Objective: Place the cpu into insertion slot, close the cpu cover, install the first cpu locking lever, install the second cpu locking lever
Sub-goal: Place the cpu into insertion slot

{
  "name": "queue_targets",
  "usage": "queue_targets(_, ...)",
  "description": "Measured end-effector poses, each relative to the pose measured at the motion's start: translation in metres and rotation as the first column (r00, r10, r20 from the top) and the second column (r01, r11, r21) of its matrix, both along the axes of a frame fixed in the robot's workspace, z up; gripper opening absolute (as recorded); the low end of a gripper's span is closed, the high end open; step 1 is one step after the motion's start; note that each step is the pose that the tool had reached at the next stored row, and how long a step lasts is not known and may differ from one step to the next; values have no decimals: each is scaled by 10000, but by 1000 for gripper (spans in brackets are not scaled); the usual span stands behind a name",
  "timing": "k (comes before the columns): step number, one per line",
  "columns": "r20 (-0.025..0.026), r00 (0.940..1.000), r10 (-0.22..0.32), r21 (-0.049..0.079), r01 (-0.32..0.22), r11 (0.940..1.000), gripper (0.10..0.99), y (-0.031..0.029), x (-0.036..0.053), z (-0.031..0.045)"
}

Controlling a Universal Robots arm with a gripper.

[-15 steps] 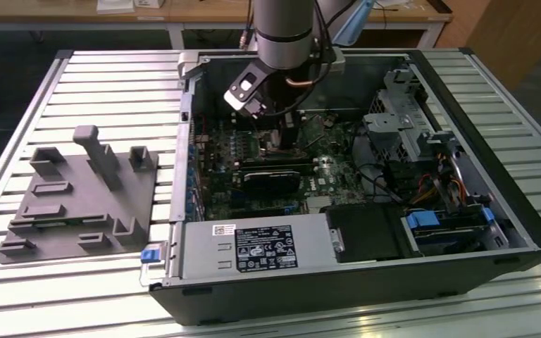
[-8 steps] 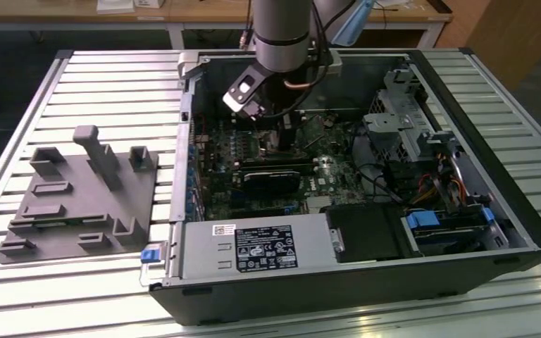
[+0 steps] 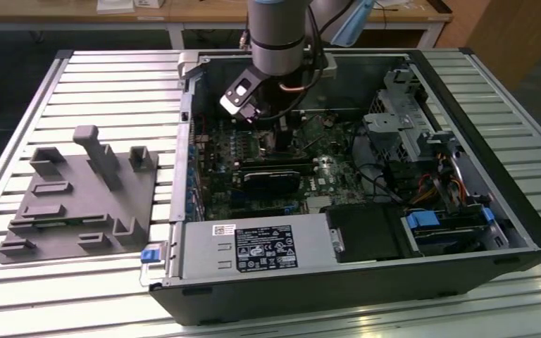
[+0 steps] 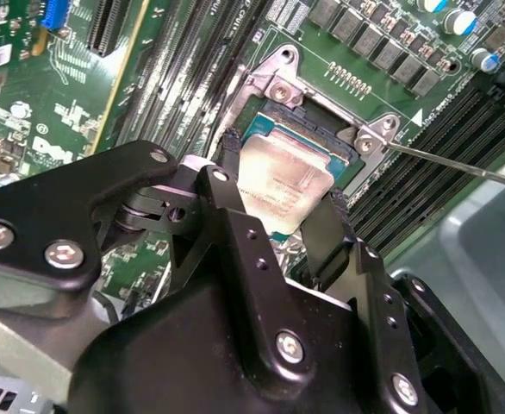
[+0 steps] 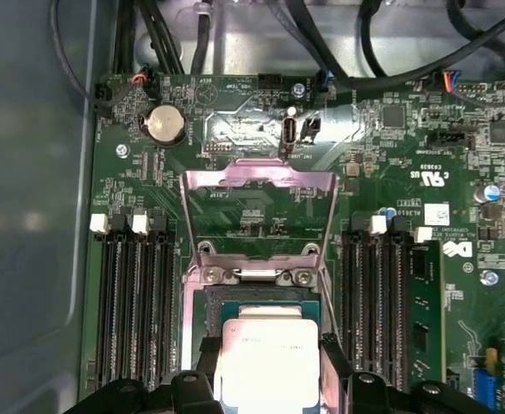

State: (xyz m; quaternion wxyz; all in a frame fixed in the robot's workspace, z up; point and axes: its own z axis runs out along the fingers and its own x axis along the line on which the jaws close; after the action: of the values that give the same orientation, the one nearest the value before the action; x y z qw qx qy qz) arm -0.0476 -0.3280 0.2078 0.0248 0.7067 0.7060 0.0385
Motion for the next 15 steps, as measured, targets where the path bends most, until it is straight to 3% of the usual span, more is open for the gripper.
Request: queue_targets(15,0,10000,1,1,-1,10000,533,52,0,-95)
